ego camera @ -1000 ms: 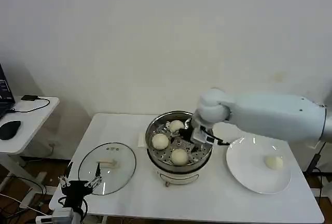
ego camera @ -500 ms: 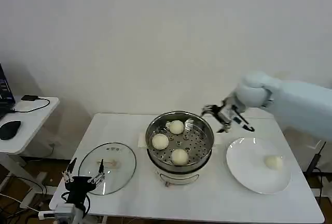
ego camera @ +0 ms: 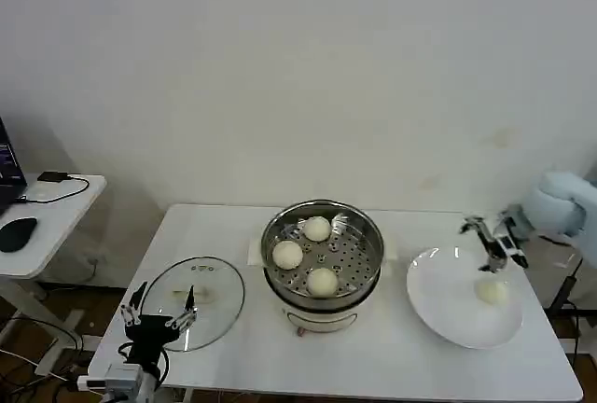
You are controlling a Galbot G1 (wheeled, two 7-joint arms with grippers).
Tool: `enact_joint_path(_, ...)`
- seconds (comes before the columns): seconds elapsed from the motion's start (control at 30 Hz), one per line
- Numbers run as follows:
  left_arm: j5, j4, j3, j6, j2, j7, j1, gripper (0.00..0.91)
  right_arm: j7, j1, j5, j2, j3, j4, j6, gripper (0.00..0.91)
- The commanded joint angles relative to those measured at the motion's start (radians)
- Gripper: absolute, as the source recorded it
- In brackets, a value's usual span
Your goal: Take steamed baozi put them in steamer then cover it.
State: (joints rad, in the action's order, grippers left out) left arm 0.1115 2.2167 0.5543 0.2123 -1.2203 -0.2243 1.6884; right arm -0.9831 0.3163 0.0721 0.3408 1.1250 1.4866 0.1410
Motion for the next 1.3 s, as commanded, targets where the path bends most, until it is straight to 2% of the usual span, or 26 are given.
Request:
enact_joint_path(0.03, 0.000, -0.002, -0.006, 0.001, -0.001, 0.000, -0.002, 0.907, 0.000, -0.257, 0.008, -0.044, -0.173, -0.131, 0.057, 0.907)
enact_joint_path(0.43, 0.000, -0.015, 0.002, 0.003, -0.004, 0.000, 0.000, 0.907, 0.013, -0.449, 0.032, 0.097, -0.355, -0.294, 0.059, 0.907)
enact_joint_path(1.03, 0.000, -0.026, 0.006, 0.002, -0.010, -0.001, 0.000, 0.907, 0.024, -0.484, 0.097, 0.195, -0.437, -0.434, 0.040, 0.907)
enact_joint_path(1.3, -0.001, -0.023, 0.006, 0.002, -0.011, -0.001, 0.003, 0.907, 0.016, -0.489, 0.099, 0.205, -0.440, -0.435, 0.046, 0.786)
